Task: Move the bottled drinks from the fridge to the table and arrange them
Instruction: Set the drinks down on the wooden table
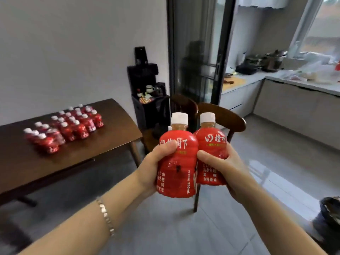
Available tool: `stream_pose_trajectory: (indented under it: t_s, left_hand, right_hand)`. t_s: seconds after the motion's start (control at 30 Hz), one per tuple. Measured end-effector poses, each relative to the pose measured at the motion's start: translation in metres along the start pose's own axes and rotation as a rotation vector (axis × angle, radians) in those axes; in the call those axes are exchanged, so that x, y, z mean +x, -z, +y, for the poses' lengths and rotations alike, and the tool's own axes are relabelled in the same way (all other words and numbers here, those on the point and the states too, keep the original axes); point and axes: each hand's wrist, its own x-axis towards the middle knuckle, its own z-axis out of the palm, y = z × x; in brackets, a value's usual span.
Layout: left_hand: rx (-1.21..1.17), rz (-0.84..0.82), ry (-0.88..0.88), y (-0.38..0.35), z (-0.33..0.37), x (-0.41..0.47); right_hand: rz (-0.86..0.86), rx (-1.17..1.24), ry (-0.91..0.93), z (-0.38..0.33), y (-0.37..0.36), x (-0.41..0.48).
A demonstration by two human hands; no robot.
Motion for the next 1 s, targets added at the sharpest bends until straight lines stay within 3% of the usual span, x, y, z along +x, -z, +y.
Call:
stream_pose_trajectory:
  t_s: [0.3,0.77,1.0]
  left_hand:
    - [-0.103,0.306,-0.110,0.199,0.058,-0.020]
    - [-0.062,0.687,-0.205,0.477,0.136,0.052]
    - [0.013,0.648,-0.131,0.616,0.119,0.088]
  right_hand:
    - [-0.308,-0.027,-0.013,0.010,-0.191,0.134]
    - [-0.745,0.037,-0.102,0.061,-0.421,0.410]
    - [-0.751,0.041,-0.188,0.128,-0.504,0.492]
